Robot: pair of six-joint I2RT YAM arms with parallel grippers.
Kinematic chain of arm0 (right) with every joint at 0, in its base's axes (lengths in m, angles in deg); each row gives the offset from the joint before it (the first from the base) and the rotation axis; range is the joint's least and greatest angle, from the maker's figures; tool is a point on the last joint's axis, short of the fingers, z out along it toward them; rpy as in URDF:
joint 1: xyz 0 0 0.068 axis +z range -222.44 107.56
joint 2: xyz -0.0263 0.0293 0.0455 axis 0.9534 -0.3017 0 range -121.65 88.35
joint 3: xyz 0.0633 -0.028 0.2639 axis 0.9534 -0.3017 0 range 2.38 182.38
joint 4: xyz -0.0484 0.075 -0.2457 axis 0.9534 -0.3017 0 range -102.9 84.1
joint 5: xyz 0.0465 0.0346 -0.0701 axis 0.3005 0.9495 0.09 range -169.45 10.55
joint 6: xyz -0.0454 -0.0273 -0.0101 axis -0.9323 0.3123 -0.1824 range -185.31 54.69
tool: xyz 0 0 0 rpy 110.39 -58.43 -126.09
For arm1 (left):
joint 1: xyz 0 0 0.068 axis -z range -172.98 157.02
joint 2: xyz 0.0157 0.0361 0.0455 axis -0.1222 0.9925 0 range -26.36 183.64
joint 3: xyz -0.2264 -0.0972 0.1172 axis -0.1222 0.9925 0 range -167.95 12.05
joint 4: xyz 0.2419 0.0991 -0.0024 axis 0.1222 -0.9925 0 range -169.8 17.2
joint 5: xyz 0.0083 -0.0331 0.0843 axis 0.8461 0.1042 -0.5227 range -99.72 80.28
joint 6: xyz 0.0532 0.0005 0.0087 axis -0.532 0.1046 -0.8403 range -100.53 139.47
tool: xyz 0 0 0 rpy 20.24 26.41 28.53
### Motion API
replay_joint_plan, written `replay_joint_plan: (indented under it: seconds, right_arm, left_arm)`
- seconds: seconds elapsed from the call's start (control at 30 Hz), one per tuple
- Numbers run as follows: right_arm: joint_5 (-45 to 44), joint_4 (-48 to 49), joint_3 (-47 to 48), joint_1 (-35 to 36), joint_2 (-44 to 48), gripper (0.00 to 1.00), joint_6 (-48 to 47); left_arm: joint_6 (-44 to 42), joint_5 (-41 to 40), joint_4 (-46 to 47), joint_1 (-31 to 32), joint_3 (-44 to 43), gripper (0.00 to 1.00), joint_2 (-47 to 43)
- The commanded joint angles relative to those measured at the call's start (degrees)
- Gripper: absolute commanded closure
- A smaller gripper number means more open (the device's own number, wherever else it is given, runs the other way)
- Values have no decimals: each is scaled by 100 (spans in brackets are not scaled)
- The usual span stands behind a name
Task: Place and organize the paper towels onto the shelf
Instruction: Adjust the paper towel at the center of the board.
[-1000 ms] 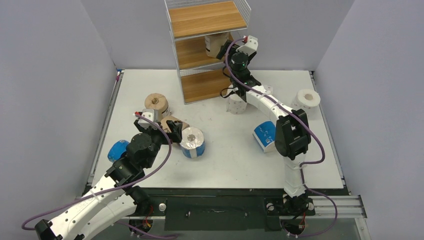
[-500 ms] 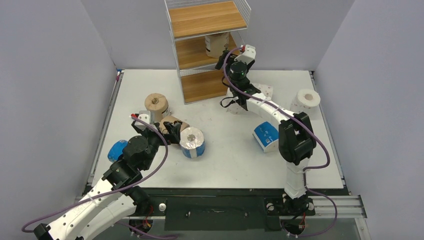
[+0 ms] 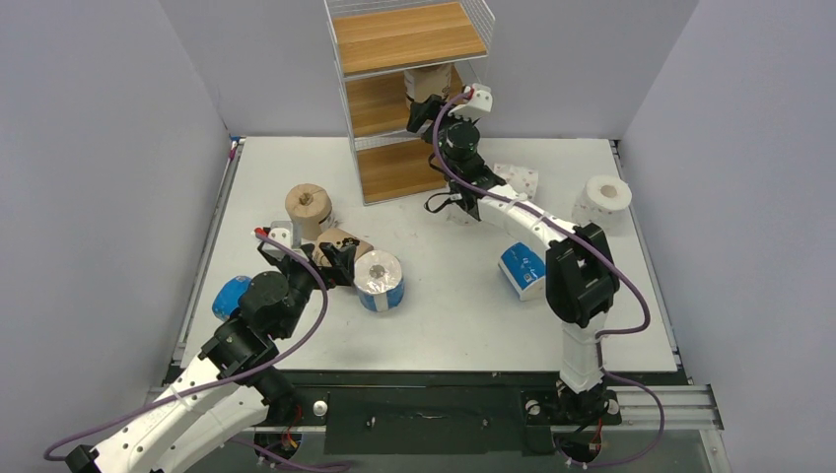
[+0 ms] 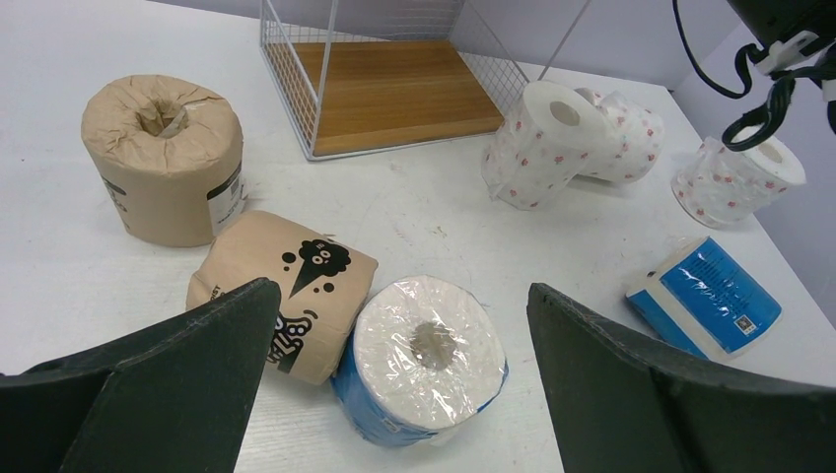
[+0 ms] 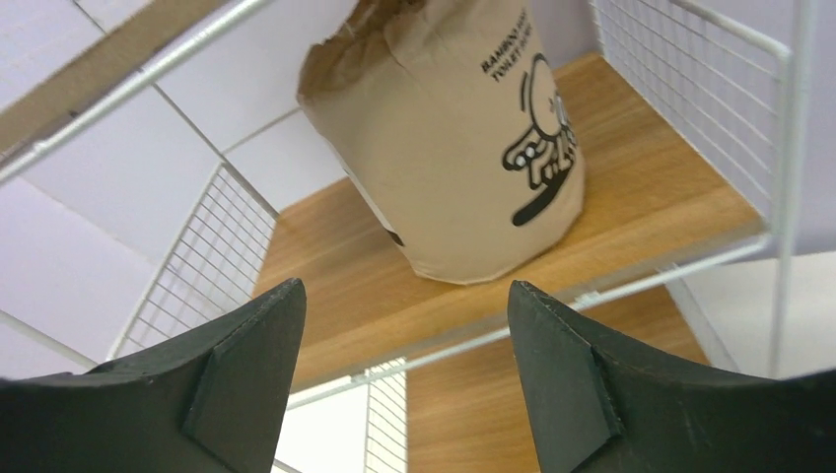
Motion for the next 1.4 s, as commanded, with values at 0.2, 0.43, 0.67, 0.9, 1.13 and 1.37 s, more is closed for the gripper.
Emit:
replay_joint_plan:
  seconds: [0.2,0.43,0.67,0.9,1.13,1.37]
  right_arm:
    - [375,778,813,-16,-696,34,564]
    - [306,786,1096,-87,-1010,37,933]
    - [123,813,1339,-243,-1273,38,1442]
    - [-36,701,1604,-389,-1489,38,1741]
    - [-200,598,1703,-557,-1633,38,1981]
    - [-267,562,1782,-651,-1668,37,2033]
  left_arm:
    - [51,52,52,-17,-3,4,-79]
    - [48,25,44,-17,-17,4,-44]
    - [20,-8,77,-13,19,4,-51]
    - [-19,-87,47,-18,36,4,-68]
    - [-39,-126,4,-21,14,4,-28]
    - [-51,-137,-1,-27,0,4,37]
